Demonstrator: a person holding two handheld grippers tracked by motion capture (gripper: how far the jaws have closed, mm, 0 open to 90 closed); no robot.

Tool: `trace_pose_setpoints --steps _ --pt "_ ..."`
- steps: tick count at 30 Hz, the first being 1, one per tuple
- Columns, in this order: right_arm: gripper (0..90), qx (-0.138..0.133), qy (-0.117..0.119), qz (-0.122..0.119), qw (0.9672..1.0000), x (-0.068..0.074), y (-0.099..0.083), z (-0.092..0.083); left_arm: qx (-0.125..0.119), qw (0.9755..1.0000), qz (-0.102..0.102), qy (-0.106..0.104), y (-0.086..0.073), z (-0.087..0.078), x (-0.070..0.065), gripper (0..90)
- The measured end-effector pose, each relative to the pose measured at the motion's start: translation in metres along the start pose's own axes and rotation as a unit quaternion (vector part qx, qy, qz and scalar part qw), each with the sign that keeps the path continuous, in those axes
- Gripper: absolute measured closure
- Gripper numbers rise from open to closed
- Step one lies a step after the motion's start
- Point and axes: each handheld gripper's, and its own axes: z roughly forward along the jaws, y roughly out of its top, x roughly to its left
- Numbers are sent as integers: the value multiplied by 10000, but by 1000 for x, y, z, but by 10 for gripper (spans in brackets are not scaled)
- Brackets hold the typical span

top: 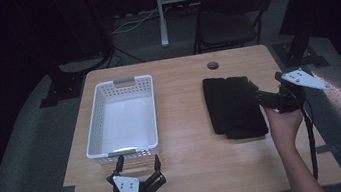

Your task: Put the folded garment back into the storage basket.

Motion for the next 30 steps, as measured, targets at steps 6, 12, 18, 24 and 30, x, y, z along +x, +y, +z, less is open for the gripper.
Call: trace_pose_setpoints --steps 6,12,18,24,30 --pt "59 165 -11 72 9998 0 1 14 -6 10000 -1 -2 0 0 0 8" --pt "59 267 -10 124 9996 -1 2 24 -10 10000 0 0 0 0 0 7" --pt "60 353 -15 269 9990 -7 0 32 -10 10000 -3 -3 0 0 0 8" --pt "60 540 11 394 9978 -13 -4 42 -4 10000 -1 -4 0 0 0 8" --pt "60 781 33 401 9961 -15 -8 54 -21 10000 -9 -5 0 -1 0 8"
